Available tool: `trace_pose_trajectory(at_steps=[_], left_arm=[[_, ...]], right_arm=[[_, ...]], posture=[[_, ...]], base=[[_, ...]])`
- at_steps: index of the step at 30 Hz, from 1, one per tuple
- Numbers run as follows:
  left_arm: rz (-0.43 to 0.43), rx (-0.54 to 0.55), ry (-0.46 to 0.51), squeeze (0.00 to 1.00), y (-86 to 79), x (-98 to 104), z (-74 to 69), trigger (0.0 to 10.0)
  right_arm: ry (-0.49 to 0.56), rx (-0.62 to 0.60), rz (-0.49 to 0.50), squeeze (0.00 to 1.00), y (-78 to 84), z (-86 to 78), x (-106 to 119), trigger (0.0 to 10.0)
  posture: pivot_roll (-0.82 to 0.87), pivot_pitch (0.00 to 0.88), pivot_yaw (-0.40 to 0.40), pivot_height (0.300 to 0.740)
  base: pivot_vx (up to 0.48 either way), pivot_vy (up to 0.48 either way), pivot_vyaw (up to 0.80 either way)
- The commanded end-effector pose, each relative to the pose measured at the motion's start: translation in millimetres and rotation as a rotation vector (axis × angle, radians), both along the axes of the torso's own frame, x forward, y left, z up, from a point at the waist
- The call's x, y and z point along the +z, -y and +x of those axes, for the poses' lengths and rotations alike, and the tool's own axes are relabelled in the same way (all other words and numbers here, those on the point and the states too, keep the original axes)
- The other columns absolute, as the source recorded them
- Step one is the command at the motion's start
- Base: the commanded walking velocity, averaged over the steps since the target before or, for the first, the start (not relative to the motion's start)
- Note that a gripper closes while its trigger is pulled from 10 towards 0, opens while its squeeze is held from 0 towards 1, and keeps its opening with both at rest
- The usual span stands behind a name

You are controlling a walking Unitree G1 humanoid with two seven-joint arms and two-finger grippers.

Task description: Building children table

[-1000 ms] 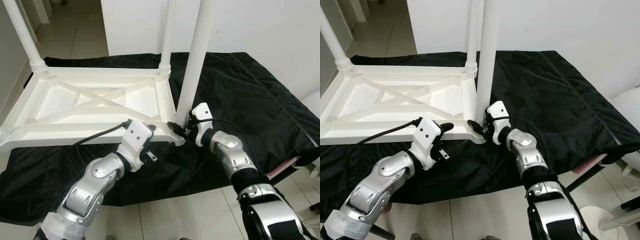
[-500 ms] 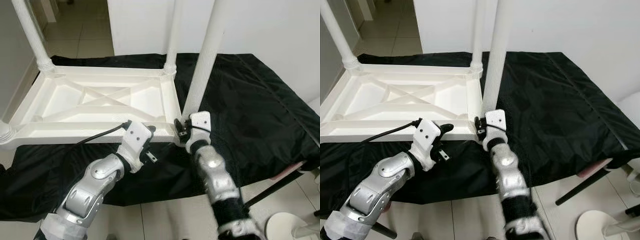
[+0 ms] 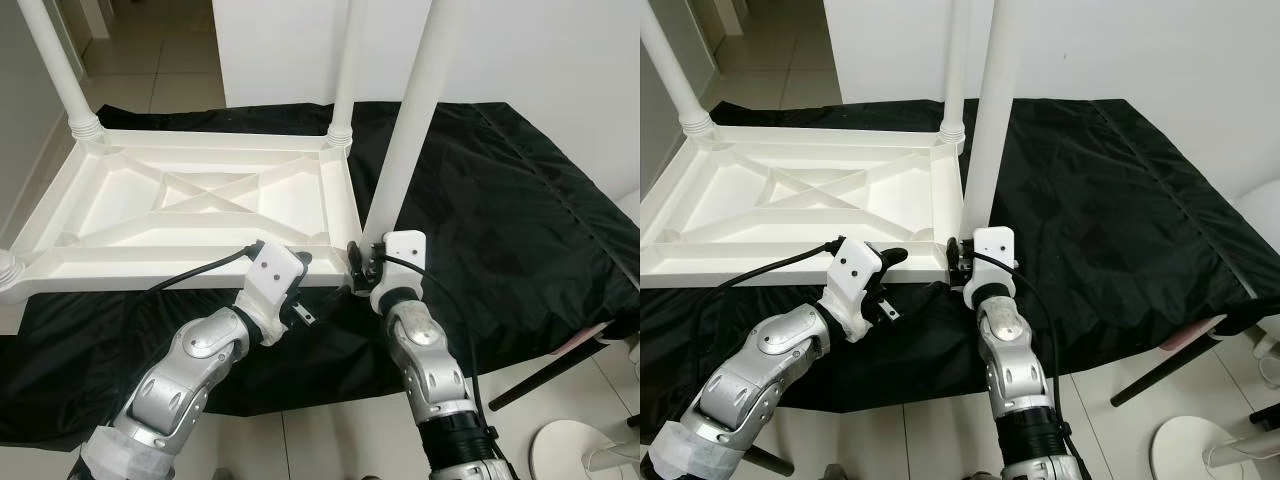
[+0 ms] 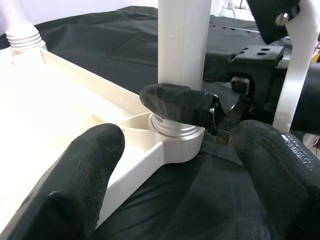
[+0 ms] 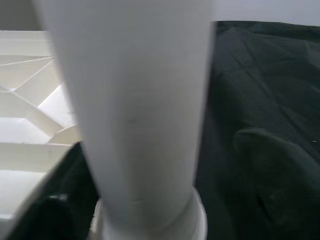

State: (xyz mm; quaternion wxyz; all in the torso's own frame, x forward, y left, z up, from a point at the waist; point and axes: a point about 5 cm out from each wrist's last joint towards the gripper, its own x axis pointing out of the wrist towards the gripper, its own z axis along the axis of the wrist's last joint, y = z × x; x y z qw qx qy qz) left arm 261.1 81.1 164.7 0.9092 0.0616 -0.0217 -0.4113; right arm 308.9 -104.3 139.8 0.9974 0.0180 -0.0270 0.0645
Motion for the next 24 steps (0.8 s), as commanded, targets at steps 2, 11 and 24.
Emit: trace_pose_trajectory(at_steps=[2, 11, 24], left_arm=[[0.012, -0.081, -0.021, 0.00, 3.3, -2.7, -7.0, 10.0], [0.008, -0.069, -0.023, 0.00, 1.8, -1.9, -6.0, 10.0], [0.011, -0.065, -0.013, 0.00, 0.3, 1.0, -1.7, 10.0]], right_arm=[[0.000, 0.055, 0.001, 0.71, 8.7, 1.5, 2.6, 10.0], [0.015, 0.440, -0.155, 0.00, 22.5, 3.4, -2.7, 10.0], [0.034, 0.632, -0.260, 0.00, 21.4, 28.9, 9.1, 10.0]], posture=[[-0.03, 0.075, -0.020, 0.740], [-0.03, 0.088, -0.020, 0.740], [-0.03, 0.080, -0.008, 0.740]], base=[[0.000, 0.000, 0.00], [0.000, 0.000, 0.00], [0.000, 0.000, 0.00]])
